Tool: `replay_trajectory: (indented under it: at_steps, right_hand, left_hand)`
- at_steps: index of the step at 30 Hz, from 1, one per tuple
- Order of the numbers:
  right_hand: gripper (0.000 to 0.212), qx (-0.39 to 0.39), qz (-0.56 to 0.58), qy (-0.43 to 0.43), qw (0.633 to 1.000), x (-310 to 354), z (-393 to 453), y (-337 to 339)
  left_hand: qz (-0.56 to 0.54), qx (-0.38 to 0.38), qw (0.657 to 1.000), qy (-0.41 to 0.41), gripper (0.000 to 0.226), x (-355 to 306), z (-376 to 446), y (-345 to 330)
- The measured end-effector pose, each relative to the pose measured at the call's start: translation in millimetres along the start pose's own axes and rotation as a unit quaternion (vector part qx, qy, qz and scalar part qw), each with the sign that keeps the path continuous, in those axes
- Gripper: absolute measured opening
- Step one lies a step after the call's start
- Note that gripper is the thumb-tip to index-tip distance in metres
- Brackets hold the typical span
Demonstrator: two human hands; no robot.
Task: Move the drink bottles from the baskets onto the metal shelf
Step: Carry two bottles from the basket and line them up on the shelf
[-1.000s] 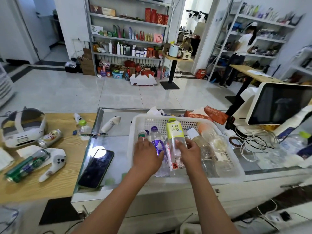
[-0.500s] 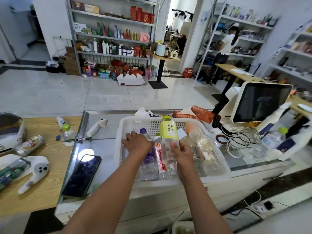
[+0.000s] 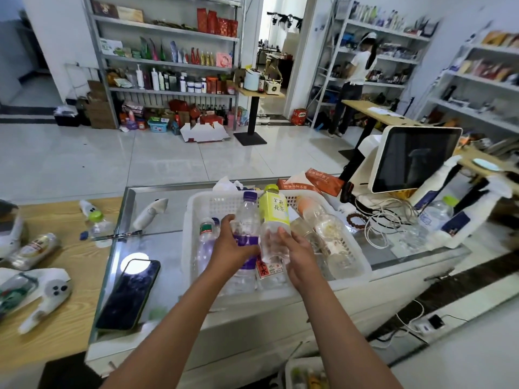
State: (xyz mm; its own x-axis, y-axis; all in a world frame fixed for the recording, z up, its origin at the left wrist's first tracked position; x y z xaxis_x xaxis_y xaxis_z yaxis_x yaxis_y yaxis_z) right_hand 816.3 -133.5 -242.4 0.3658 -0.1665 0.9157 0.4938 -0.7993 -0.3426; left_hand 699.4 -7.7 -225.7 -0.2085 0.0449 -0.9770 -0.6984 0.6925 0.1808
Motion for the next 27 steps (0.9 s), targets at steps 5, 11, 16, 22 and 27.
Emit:
replay_trajectory:
  at_steps: [5, 11, 16, 22, 27]
  right_hand:
    - [0.020, -0.001, -0.017, -0.004, 1.000, -1, 0, 2]
    - [0.041, 0.045, -0.073, -0.032, 0.996, 18, -7, 2]
    - [0.055, 0.000, -0.139, -0.006, 0.990, 34, -23, 8]
    - [0.039, -0.027, -0.131, 0.077, 0.988, 35, -59, 7]
    - [0.040, -0.092, -0.026, 0.091, 0.991, 44, -88, 21]
  left_hand:
    - [0.122, 0.098, 0.987, 0.036, 0.076, 3, 1, 2]
    - [0.144, 0.117, 0.983, -0.009, 0.092, -3, -4, 6]
    - [0.084, 0.046, 0.994, -0.058, 0.105, -20, -14, 14]
    - [0.005, 0.030, 0.991, -0.130, 0.089, -79, -27, 13]
    - [0.004, 0.039, 0.991, -0.131, 0.070, -95, -46, 8]
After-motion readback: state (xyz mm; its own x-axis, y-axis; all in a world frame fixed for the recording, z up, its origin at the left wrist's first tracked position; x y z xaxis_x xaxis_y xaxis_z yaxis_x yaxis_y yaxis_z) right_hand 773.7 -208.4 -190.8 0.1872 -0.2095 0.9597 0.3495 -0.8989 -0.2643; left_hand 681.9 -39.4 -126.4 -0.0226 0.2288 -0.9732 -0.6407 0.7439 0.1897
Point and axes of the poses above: each hand's wrist, its own z-axis towards the middle knuckle, its own y-axis out of the back of the hand, x = y × z, the point moved 6 cm from there along z, towards the middle knuckle, and after that the axes turned 1 degree about y, right-handed, at the moved point
